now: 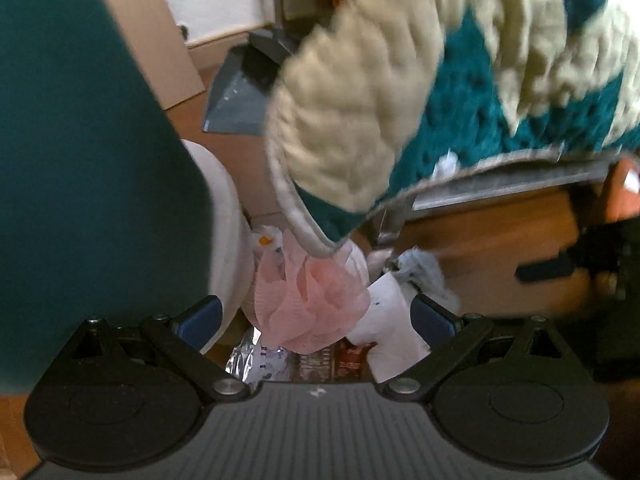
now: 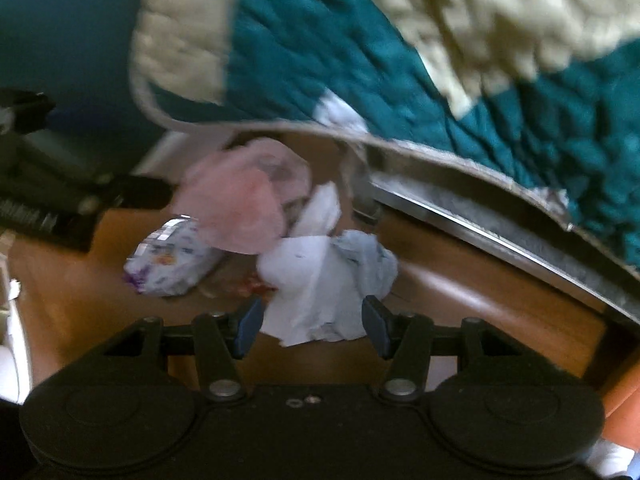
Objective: Collect trash
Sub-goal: 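Move both open tools back down to the remaining trash pile, then grasp the pink mesh with the left tool while the right tool grasps the blue tissue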
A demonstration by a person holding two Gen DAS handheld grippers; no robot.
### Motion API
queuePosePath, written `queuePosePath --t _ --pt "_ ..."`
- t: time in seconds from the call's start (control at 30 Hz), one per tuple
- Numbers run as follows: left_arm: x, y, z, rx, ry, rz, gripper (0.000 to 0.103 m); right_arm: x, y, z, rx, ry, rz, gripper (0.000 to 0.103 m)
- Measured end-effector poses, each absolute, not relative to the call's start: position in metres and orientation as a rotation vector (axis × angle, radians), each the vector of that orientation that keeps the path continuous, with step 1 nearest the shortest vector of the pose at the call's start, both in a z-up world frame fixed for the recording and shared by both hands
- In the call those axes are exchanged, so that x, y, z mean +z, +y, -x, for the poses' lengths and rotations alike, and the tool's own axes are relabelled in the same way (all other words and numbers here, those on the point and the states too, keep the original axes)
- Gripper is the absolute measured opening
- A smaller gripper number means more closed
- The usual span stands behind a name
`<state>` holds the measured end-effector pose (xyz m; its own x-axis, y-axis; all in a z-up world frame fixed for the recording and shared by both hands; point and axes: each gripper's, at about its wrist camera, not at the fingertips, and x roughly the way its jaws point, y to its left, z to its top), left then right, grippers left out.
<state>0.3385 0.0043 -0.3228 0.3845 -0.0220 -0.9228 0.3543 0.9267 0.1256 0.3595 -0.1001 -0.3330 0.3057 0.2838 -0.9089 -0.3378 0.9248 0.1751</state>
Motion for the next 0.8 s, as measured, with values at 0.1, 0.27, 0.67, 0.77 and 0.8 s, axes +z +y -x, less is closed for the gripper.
queuePosePath --t 0.1,0.27,0.67,0.77,0.8 --pt "-0.349 -0.004 -0.335 -0.264 1.146 -0.401 0.101 -0.363 -0.108 -0.374 0.381 1.230 0.053 0.055" --pt "-0.390 -0.009 -0.336 -0.260 1.143 -0.462 0.101 -0.402 -0.110 -0.387 0.372 1.274 0.057 0.054" --pt "-0.456 -0.014 -0.356 -0.219 1.169 -0.494 0.098 -0.463 -0.103 -0.410 0.369 1.339 0.040 0.052" --pt "-0.461 -0.014 -0.360 -0.213 1.178 -0.487 0.088 -0.471 -0.103 -0.415 0.358 1.355 0.010 0.051" --pt "-0.462 -0.015 -0.361 -0.205 1.179 -0.487 0.086 -0.473 -0.103 -0.417 0.351 1.361 -0.002 0.051"
